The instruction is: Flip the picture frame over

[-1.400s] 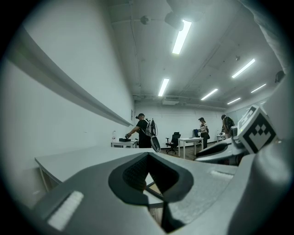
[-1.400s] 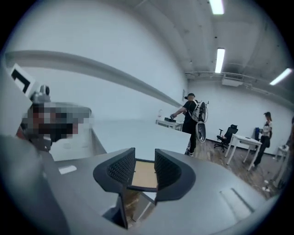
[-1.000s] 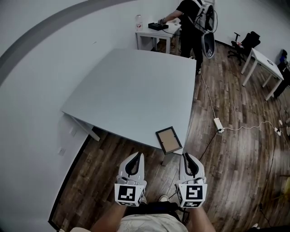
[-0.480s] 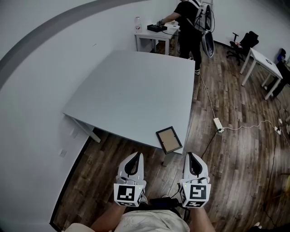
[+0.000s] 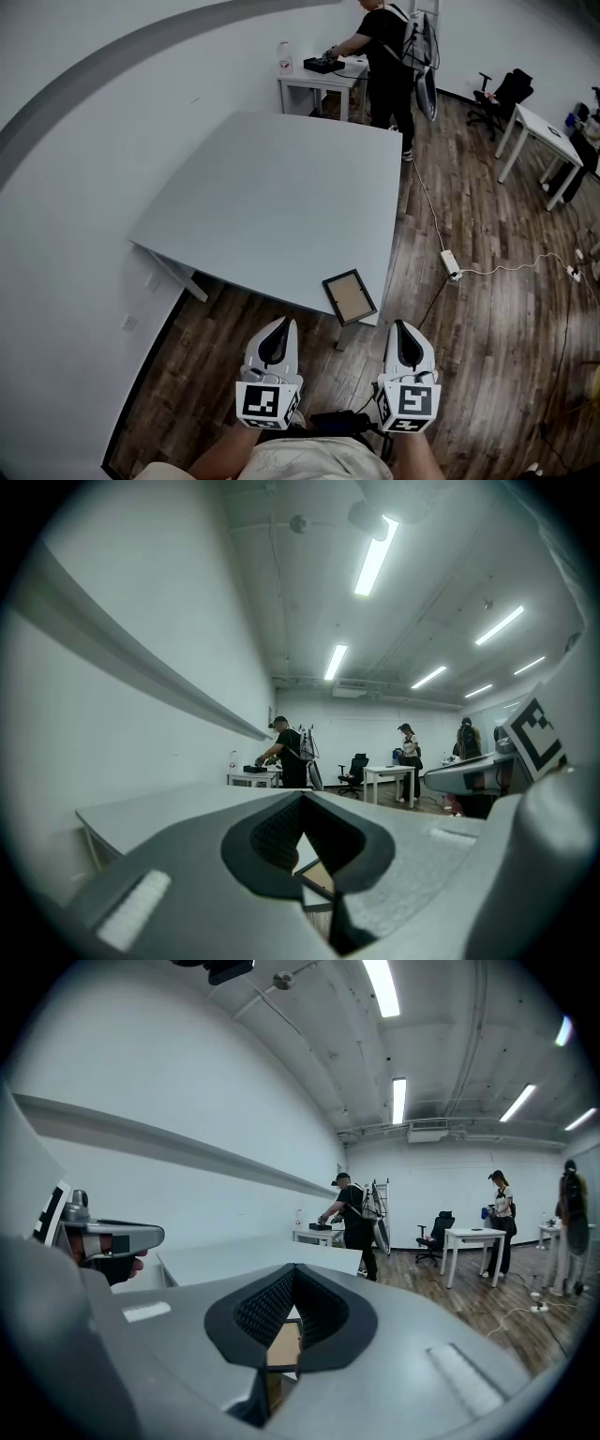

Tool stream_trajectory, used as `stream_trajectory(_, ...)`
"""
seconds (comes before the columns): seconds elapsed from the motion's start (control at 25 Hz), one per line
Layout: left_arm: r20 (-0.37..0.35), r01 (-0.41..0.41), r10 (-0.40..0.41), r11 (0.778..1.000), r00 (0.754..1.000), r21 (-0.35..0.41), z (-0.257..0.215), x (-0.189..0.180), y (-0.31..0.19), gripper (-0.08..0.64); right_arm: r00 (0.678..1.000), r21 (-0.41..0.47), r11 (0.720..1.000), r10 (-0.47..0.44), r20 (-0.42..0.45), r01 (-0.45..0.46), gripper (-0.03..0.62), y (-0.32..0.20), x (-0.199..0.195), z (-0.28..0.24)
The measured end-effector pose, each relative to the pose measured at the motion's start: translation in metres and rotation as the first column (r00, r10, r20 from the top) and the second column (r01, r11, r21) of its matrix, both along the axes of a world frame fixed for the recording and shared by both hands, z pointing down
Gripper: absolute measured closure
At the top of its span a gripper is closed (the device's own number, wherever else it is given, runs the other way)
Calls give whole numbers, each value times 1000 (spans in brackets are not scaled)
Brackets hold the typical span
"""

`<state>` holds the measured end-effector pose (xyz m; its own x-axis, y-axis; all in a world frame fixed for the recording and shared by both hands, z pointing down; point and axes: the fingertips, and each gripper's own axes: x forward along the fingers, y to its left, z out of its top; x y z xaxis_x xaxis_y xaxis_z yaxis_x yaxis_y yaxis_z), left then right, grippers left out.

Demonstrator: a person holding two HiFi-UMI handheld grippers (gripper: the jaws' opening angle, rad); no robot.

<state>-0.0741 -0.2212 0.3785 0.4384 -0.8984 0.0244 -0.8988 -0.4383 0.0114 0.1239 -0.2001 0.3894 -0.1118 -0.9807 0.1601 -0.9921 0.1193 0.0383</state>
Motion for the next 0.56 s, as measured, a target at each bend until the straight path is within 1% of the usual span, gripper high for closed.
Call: stream_trajectory(0.56,-9,22,-22,1000,1000,-2,2,-8,-3,560,1000,19,1000,-21,3,21,569,-4,-6,-8)
